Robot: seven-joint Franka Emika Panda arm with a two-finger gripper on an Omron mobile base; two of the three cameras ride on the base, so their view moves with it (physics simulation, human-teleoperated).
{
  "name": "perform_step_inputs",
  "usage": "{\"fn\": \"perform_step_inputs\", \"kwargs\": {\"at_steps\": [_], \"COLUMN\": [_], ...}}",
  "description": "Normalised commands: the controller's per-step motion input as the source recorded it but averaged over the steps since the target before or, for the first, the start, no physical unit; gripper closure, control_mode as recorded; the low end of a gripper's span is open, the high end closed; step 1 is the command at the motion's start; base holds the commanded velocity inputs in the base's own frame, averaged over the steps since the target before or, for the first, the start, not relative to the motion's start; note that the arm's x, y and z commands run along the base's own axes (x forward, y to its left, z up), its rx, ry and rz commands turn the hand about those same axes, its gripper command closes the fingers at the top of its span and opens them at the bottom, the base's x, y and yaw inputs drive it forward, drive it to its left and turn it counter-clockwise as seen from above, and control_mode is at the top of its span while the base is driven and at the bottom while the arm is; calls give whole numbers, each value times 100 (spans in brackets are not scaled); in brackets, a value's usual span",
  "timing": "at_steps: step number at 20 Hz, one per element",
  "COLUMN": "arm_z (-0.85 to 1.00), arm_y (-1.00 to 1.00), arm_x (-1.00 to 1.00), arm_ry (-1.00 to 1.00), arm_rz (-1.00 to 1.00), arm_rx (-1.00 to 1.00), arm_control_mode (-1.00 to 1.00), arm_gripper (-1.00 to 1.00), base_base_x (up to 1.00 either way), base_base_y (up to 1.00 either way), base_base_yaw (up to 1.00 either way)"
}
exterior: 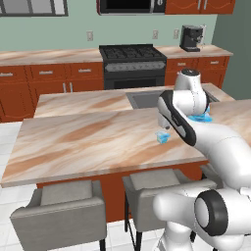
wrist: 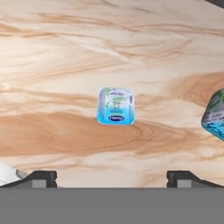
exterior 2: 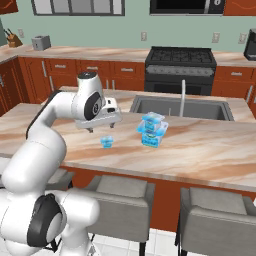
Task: Stack the yogurt containers by placing the smaller containers on top of the larger containers.
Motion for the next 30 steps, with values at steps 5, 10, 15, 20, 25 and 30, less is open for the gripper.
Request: {"fn": "perform_step_inputs", "kwargs": {"at_steps": [5, 10, 15, 20, 25, 30], "arm_z": [-25, -23, -21, -16, -17, -17], "arm_y": [7, 9, 2, 0, 0, 0], "arm_x": [15, 19, 17, 21, 20, 8], "arm_ry": [0, 0, 0, -2, -3, 0], "arm_rz": [4, 4, 2, 0, 0, 0], "arm_rx": [1, 1, 0, 0, 0, 0], "arm_control_mode": [-100, -100, -100, -100, -100, -100], "arm_gripper": [-100, -100, -100, -100, -100, -100], "base_base_x": [0, 0, 0, 0, 0, 0], "base_base_y": [0, 0, 0, 0, 0, 0], "base_base_yaw": [0, 0, 0, 0, 0, 0]}}
